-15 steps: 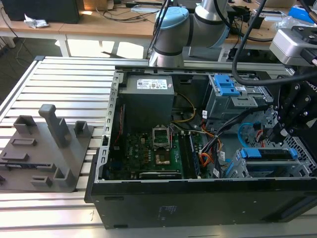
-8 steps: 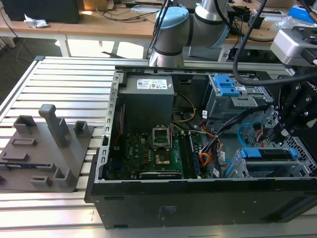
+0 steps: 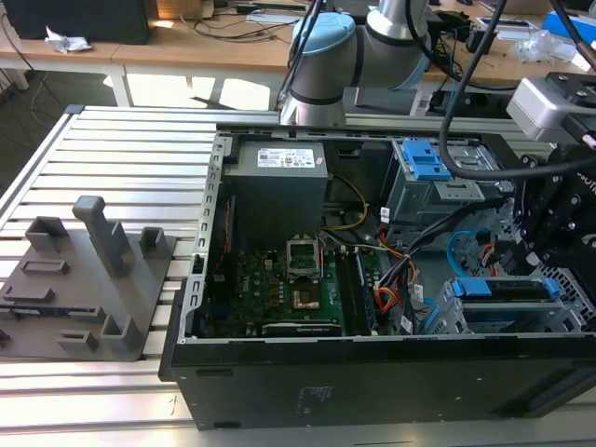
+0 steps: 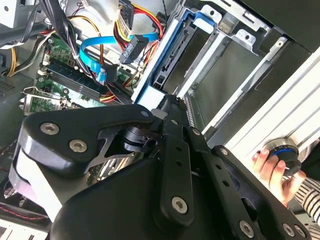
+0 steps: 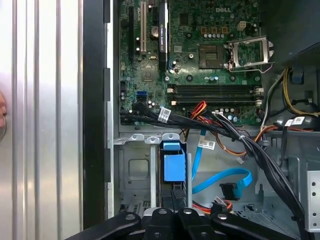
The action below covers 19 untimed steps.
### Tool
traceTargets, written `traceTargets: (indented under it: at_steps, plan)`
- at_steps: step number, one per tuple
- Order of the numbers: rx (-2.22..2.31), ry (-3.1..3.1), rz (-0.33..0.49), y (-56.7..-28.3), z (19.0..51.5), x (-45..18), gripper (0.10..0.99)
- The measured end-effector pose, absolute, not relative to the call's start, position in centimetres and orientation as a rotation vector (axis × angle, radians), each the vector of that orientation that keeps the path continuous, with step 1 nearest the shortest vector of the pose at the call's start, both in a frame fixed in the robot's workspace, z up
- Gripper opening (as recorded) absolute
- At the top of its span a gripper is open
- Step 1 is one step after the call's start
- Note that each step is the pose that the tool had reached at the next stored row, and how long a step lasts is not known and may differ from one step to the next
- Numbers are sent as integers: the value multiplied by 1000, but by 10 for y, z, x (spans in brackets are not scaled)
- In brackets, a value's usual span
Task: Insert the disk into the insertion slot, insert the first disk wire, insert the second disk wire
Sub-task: 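Insert the disk into the insertion slot, then insert the first disk wire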
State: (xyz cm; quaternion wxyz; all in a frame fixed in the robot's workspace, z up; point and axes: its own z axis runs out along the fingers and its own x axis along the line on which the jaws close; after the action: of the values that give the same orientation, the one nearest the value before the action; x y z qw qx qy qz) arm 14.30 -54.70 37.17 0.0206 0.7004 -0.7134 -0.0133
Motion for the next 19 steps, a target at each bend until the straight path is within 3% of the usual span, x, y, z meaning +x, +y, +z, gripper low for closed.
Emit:
traceTargets:
  at_steps: [19]
  plan:
    - [2171,-2212,-42,-547,362,144,106]
